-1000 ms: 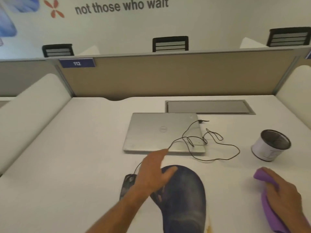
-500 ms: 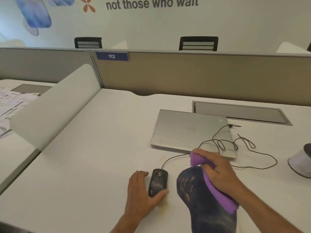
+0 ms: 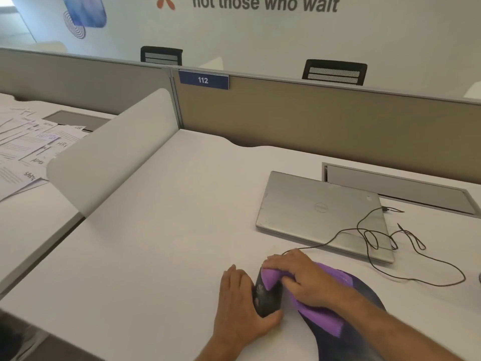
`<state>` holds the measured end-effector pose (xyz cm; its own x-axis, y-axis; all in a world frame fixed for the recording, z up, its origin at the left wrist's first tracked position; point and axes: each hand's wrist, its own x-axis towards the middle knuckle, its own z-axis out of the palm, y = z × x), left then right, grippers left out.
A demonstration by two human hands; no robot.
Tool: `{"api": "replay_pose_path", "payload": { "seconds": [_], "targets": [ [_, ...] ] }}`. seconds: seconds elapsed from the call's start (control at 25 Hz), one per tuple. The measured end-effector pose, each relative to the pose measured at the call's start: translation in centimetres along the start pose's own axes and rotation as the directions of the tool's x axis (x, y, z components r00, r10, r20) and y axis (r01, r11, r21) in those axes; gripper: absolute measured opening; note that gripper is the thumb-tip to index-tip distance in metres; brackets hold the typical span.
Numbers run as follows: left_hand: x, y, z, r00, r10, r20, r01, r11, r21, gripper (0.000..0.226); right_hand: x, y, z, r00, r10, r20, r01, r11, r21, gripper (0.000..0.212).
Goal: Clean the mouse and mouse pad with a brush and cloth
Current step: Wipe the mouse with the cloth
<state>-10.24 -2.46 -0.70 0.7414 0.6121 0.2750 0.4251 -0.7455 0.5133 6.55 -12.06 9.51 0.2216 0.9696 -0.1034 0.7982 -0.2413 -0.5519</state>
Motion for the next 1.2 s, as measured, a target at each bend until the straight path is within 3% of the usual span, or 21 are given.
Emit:
{"api": "replay_pose_path", "payload": {
  "seconds": [0.24,0.44,0.64,0.88,1.12,1.2],
  "targets": [
    [0.1,-0.3,0.6,0.993,0.056,-0.107,-0.057,0.998,-0.002,0.068,0.6,1.3,1.9,0.995,0.005,0.099,0.006,0.994,-0.109,0.056],
    [0.0,-0.4,0.6,0.997,0.036,-0.074,-0.032,0.997,0.065,0.074,2.5,1.6,0.6,0.990,0.111,0.088,-0.098,0.986,-0.136,0.049],
    [0.0,-0.2,0.8,0.996,0.024,-0.085,-0.020,0.999,0.050,0.067,1.0,0.5,1.6,0.991,0.006,0.137,0.015,0.988,-0.152,0.053],
    [0.1,-0.1,0.3,0.997,0.026,-0.075,-0.024,0.999,0.040,0.069,3.1,1.0,0.9,0.989,0.094,0.111,-0.071,0.979,-0.191,0.047],
    [0.2,-0.1,0.5,0.998,0.005,-0.066,-0.003,1.000,0.023,0.061,0.0,-0.4,1.8,0.975,-0.103,0.199,0.157,0.946,-0.282,0.053],
    [0.2,0.0,0.6,0.997,0.001,-0.083,-0.001,1.000,0.006,0.062,0.8,-0.4,1.5,0.983,-0.070,0.169,0.116,0.951,-0.285,0.051]
  ]
}}
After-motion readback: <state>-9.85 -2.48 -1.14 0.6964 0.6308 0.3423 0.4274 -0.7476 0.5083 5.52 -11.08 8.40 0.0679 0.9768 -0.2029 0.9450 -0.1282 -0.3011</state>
